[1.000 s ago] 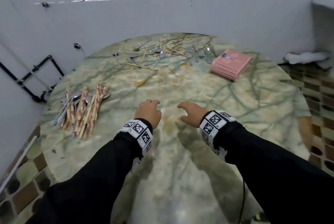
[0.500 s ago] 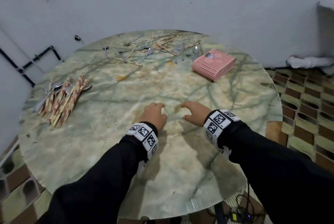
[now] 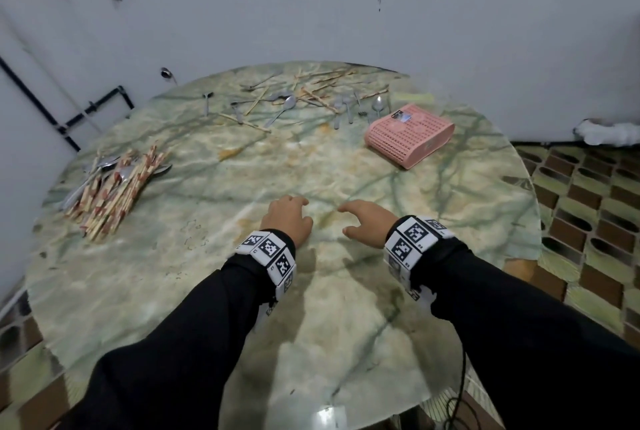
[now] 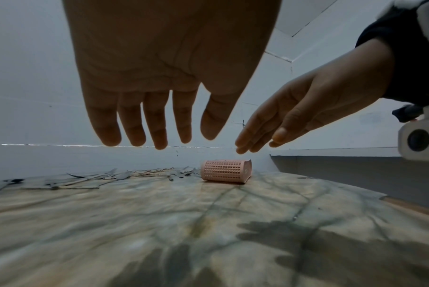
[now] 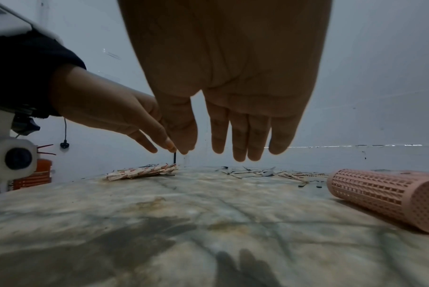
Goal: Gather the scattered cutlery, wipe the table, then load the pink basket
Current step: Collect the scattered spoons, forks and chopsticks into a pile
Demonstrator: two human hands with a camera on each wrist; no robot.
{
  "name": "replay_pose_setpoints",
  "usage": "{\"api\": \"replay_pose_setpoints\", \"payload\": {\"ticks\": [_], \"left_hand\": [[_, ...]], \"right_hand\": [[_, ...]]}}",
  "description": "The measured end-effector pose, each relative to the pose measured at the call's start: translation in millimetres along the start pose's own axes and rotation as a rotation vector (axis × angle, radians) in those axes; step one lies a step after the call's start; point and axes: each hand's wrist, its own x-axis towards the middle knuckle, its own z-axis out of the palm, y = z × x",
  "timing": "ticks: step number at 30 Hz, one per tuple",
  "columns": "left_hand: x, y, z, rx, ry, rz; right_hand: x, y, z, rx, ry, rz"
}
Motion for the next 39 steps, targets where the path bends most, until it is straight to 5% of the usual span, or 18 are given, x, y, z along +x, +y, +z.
{"api": "replay_pose_setpoints", "payload": {"ticks": [15,39], "left_hand": [[2,96,56,-0.119,0.040,-0.177],[56,135,53,-0.076,-0.010,-0.087]], "right_hand": [[17,99,-65,-0.104,-0.074,-0.132],[16,153,-69,-0.114,-0.041,-0.096]]}}
